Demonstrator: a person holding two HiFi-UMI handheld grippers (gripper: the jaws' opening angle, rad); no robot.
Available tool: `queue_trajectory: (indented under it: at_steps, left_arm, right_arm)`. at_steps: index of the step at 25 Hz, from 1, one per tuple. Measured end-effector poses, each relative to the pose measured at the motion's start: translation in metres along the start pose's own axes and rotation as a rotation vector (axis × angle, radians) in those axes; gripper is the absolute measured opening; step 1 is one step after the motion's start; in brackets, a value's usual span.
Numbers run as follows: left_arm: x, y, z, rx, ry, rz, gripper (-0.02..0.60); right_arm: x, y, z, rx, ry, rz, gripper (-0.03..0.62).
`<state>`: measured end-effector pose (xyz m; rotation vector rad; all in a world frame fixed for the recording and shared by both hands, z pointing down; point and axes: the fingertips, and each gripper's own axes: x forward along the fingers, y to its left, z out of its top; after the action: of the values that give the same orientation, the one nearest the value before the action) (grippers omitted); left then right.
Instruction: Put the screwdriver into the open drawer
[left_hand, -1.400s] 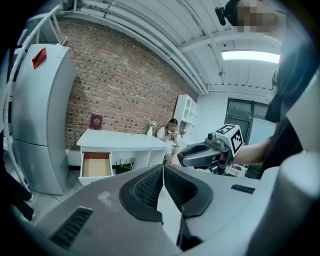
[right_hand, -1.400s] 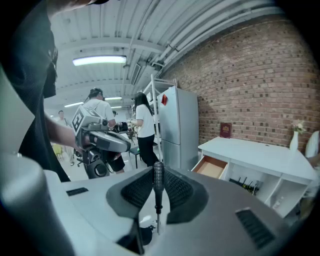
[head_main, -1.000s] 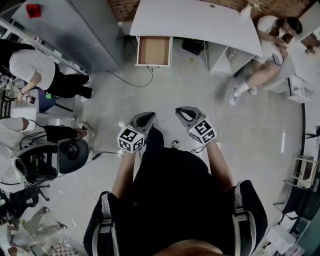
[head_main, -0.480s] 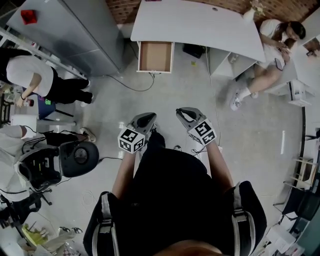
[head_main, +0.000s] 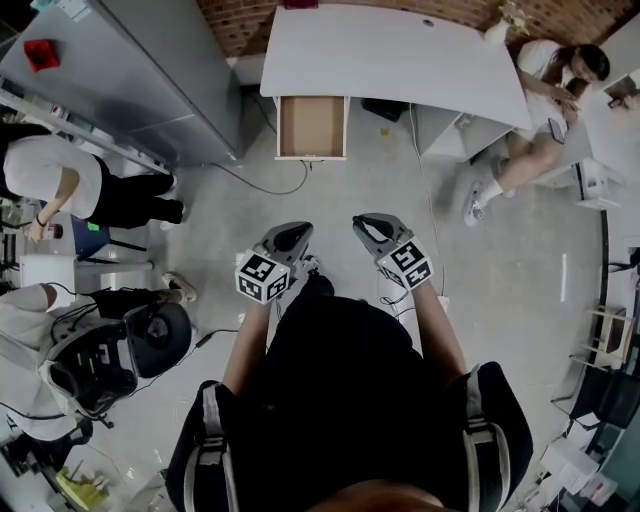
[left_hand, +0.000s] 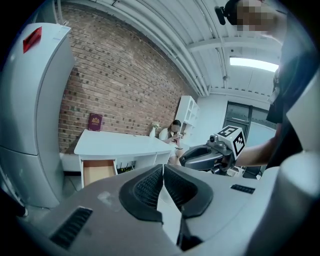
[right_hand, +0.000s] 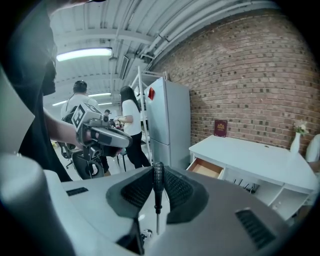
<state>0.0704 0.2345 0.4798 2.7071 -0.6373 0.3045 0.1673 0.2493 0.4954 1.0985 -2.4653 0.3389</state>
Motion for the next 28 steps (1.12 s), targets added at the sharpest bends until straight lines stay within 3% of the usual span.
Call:
queue_trajectory:
  at_steps: [12, 28]
  left_arm:
    - [0.001, 0.058, 0.016, 0.01, -0.001, -0.027, 0.02]
    - [-0.022, 0.129, 0.019, 0.003, -0.018, 0.005, 0.02]
  right_arm:
    - [0.05, -0.015, 0.024, -0.015, 0.011, -0.024, 0.123]
    - [0.119, -0.02, 0.044, -0.056, 0.025, -0.015, 0.123]
